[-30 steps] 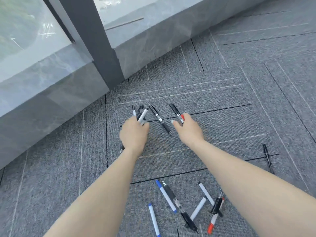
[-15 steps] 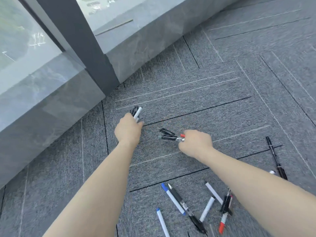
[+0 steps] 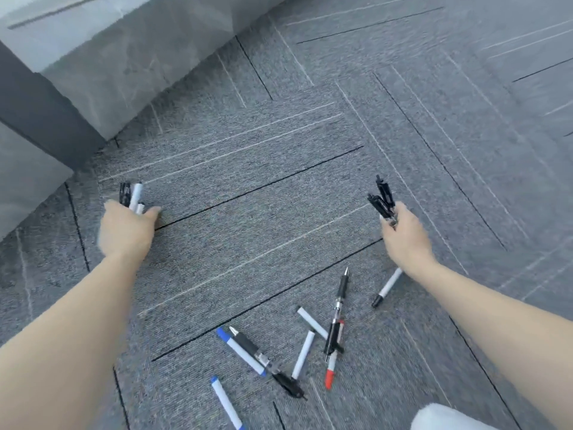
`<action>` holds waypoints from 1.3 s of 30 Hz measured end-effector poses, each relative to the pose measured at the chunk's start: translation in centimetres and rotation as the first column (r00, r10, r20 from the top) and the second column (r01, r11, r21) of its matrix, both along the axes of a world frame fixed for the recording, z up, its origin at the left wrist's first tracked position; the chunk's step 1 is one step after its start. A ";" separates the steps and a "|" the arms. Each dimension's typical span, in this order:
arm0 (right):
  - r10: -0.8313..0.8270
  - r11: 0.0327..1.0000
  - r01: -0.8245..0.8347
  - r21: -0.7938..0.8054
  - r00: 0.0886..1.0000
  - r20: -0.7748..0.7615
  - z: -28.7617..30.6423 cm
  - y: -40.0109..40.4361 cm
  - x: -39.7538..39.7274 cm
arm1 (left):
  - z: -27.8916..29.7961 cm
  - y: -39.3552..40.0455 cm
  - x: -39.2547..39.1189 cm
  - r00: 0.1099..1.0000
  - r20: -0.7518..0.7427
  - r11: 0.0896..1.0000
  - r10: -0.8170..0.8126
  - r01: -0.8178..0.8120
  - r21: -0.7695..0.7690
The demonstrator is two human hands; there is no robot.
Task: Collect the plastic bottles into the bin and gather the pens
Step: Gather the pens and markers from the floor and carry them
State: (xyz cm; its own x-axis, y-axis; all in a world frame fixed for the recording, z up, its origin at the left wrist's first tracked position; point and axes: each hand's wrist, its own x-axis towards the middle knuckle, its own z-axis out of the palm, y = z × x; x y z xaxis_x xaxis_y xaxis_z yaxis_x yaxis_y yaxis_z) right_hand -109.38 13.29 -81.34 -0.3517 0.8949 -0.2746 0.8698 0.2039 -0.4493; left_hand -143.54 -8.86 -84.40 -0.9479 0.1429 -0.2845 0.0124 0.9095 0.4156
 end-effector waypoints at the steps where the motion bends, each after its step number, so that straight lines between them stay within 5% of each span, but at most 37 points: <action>1: -0.024 0.999 0.023 0.035 0.999 0.026 -0.1 0.6 1.1 | -0.4 0.0 -0.3 1.000 0.007 1.000 0.008 -0.008 -0.002; 6: -0.160 0.986 0.149 0.070 0.971 0.178 -0.7 1.8 5.7 | -0.7 0.2 0.8 0.997 -0.040 0.998 -0.060 0.059 -0.031; 9: -0.107 0.994 0.105 0.020 0.957 0.270 -1.2 1.4 6.9 | -0.5 0.8 2.3 0.960 -0.115 0.960 -0.254 0.236 -0.151; 16: 0.060 0.992 -0.028 -0.127 0.965 0.255 -1.1 1.6 5.5 | 1.3 4.2 7.5 0.603 -0.250 0.650 -0.758 0.732 -0.206; 19: 0.214 0.968 -0.171 -0.183 0.945 0.247 -0.4 1.8 5.4 | 2.7 6.3 10.3 0.572 -0.157 0.588 -0.806 0.804 -0.089; 23: 0.392 0.918 -0.361 -0.165 0.890 0.234 1.0 1.8 5.4 | 3.5 8.6 15.1 0.680 0.029 0.651 -0.733 0.688 0.321; 28: 0.694 0.691 -0.719 -0.079 0.627 0.354 1.9 1.4 7.4 | 2.3 10.0 21.7 0.636 0.269 0.691 -0.723 0.661 0.293; 33: 0.816 0.464 -0.872 -0.157 0.352 0.458 1.2 0.4 8.6 | 2.0 10.7 25.8 0.422 0.299 0.449 -0.856 0.893 0.026; 36: 0.807 0.415 -0.904 -0.103 0.313 0.501 0.1 -0.4 8.8 | 1.6 10.2 26.5 0.378 0.241 0.376 -0.894 0.925 -0.058; 39: 0.805 0.408 -0.913 0.023 0.371 0.463 -0.7 -1.0 9.1 | 1.4 10.1 26.1 0.421 0.294 0.453 -0.858 0.890 0.049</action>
State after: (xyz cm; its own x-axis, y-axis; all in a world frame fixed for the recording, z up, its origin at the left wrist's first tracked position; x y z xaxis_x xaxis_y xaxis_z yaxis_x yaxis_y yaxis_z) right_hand -100.33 12.29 -82.02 -0.9006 0.2003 -0.3858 0.2132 0.9770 0.0097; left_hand -117.49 1.22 -82.97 -0.2217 0.8096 -0.5435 0.7416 0.5019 0.4451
